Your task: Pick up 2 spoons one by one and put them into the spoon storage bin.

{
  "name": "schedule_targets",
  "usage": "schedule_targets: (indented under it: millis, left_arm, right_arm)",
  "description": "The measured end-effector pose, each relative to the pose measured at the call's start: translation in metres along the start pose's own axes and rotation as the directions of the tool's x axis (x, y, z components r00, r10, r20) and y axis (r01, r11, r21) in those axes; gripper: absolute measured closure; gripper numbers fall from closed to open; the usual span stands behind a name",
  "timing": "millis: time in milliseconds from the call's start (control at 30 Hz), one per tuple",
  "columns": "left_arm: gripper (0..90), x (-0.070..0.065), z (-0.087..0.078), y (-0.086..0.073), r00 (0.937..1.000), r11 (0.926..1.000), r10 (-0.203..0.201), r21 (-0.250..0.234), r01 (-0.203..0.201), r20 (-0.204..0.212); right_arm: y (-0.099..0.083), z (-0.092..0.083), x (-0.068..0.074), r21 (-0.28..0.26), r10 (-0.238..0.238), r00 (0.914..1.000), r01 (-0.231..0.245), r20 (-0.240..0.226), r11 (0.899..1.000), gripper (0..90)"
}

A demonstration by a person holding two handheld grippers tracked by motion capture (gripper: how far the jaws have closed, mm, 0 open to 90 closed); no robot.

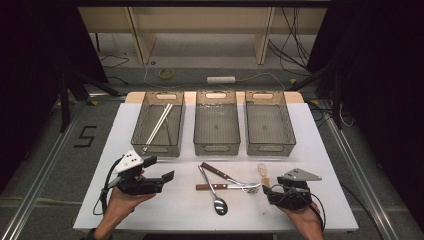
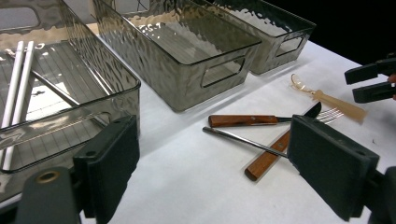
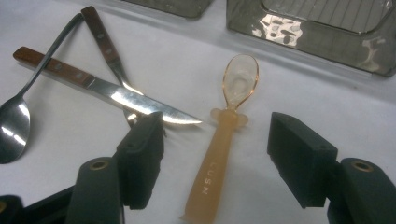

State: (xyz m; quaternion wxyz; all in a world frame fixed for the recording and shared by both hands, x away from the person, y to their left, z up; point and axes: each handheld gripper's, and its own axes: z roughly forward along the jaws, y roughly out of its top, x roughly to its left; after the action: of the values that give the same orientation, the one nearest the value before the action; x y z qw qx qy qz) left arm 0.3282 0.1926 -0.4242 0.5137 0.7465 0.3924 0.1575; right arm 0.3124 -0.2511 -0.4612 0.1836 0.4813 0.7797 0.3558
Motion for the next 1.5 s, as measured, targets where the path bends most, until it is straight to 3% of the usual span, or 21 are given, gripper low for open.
schedule_targets:
  millis: [333,633,867,1000,1200,1500]
  left_arm:
    - [16.2,-0.005,-0.001,-0.001,0.9998,0.9999,0.014,-0.001,-0.014,0.013]
    - [16.1,-0.006,0.001,-0.002,0.9997,0.9998,0.02,0.007,-0.02,0.016]
    - [16.1,-0.007,0.001,-0.001,0.9996,0.9996,0.025,0.009,-0.026,0.014]
    - [16.1,-0.007,0.001,-0.002,0.9996,0.9996,0.025,0.009,-0.025,0.016]
    - [16.2,-0.006,0.001,-0.001,0.9995,0.9996,0.027,0.01,-0.027,0.017]
    - [16.2,-0.006,0.0,-0.001,0.9995,0.9996,0.027,0.006,-0.027,0.014]
  right_arm:
    - [-0.002,0.002,0.002,0.021,0.008,0.9996,-0.008,0.026,1.0,48.1]
    - [-0.006,0.012,0.004,0.097,0.002,0.9987,-0.007,0.052,0.995,57.8]
    - [-0.009,0.018,0.006,0.138,-0.005,0.9989,-0.002,0.046,0.99,64.5]
    - [-0.009,0.019,0.006,0.134,-0.01,0.9988,0.004,0.049,0.991,69.6]
    - [-0.008,0.017,0.003,0.126,0.031,0.9986,-0.036,0.043,0.991,75.2]
    - [-0.003,0.003,-0.006,0.048,0.067,0.9973,-0.068,0.03,0.997,75.9]
